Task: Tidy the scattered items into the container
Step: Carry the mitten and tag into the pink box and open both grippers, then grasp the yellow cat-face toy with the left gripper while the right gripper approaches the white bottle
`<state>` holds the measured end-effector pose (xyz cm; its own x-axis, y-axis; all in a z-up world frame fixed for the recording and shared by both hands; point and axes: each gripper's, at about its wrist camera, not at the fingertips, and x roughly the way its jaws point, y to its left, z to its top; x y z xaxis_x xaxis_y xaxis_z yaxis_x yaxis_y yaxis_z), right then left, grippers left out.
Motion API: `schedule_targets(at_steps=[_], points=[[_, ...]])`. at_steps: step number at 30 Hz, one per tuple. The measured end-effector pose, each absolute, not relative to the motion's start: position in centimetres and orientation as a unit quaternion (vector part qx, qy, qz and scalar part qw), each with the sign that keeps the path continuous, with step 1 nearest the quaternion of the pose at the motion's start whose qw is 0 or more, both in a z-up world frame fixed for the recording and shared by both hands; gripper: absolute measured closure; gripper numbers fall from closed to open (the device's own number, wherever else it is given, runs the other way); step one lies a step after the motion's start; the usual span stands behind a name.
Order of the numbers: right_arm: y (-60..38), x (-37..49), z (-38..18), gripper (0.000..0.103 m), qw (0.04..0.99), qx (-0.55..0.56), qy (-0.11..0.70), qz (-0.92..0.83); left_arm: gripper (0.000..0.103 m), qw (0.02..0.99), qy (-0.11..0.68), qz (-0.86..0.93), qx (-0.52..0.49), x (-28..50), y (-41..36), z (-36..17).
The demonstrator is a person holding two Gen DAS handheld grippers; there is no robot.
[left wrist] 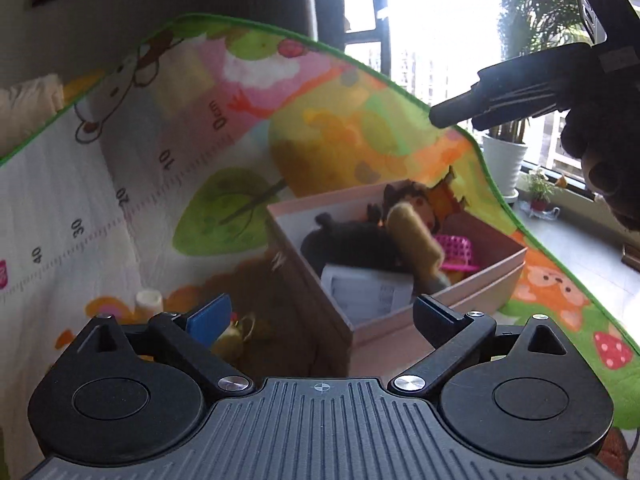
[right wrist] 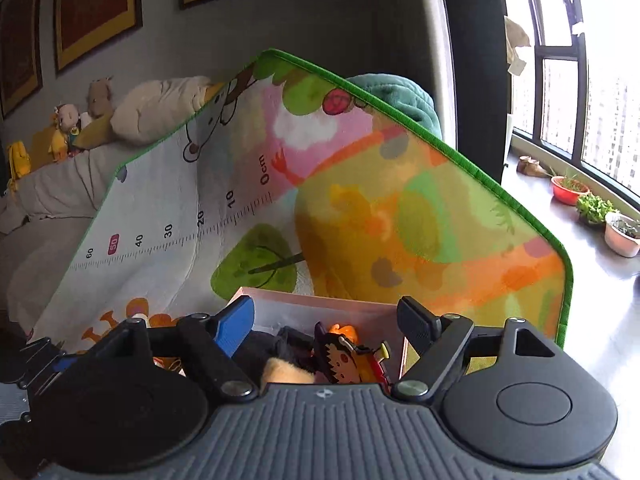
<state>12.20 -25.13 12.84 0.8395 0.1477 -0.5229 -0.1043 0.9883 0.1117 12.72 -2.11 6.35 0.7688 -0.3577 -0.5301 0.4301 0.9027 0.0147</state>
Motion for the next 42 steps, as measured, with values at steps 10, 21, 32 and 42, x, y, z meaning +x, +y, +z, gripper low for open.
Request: schedule_targets(at_steps=[10,21,32,42], points=[[-22.1,14.7,12.1,0.022,0.943,0.061,0.316,0.089,0.000,0.936,0.317,-0.150,0.013,13.2,2.7,3.5],[-23.8,14.8,7.8,0.018,0.877,0.210,0.408,0.146,0.000,0.934,0.319,-0.158,-0.027,13.0,3.5,3.1],[-7.5,18.4,8.9,0.037,0.882,0.001,0.417,0.217,0.000,0.939,0.321,-0.123,-0.026,12.9,4.7,3.5],[1.4,25.8,3.1,0.061,0.869,-0.052,0.457,0.185,0.000,0.939,0.327,-0.102,-0.041,12.4,6.0,3.1]])
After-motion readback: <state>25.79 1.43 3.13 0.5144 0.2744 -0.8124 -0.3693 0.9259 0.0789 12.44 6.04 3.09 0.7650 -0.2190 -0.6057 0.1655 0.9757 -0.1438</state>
